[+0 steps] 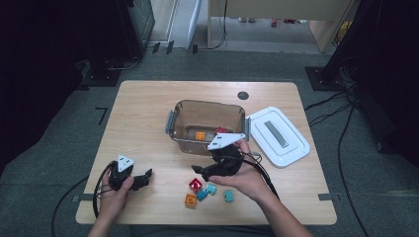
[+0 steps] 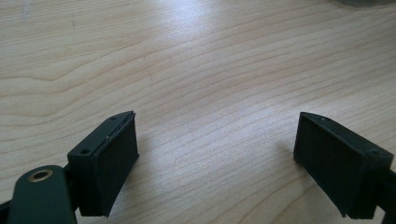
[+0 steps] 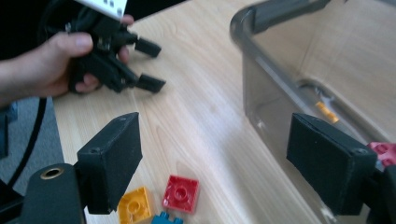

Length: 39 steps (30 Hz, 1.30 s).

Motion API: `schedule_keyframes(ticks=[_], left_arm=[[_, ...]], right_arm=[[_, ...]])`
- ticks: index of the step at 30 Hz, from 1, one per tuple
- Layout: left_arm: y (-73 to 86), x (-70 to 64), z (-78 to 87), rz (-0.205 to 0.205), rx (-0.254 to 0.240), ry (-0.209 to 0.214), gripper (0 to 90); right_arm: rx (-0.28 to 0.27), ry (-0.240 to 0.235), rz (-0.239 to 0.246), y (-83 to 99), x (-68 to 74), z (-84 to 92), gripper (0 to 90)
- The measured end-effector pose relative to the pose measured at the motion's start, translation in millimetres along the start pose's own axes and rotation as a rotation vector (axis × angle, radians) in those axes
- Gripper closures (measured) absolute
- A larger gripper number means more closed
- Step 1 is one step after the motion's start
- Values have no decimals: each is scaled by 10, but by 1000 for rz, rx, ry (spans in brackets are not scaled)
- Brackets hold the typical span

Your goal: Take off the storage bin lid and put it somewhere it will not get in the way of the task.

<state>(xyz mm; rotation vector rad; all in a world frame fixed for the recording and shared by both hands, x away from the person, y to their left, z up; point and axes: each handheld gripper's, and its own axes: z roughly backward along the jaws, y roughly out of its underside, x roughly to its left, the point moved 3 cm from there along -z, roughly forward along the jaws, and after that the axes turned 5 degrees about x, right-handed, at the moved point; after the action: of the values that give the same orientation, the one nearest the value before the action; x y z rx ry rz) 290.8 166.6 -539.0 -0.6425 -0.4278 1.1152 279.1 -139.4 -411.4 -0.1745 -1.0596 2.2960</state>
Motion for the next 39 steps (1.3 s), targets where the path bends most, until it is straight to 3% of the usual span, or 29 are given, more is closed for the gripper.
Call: schedule_keyframes(ticks=[9, 15, 25, 39], left_arm=[[1, 0, 1, -2, 0, 1, 135], [1, 0, 1, -3, 0, 1, 136], [1, 0, 0, -2, -1, 1, 135], [1, 0, 1, -2, 0, 2, 136]], right_arm=[[49, 11, 22, 209, 88, -197, 215], [80, 6, 53, 334, 141, -372, 363], [144, 0, 28, 510, 128, -623, 482], [207, -16, 16, 613, 189, -803, 511]])
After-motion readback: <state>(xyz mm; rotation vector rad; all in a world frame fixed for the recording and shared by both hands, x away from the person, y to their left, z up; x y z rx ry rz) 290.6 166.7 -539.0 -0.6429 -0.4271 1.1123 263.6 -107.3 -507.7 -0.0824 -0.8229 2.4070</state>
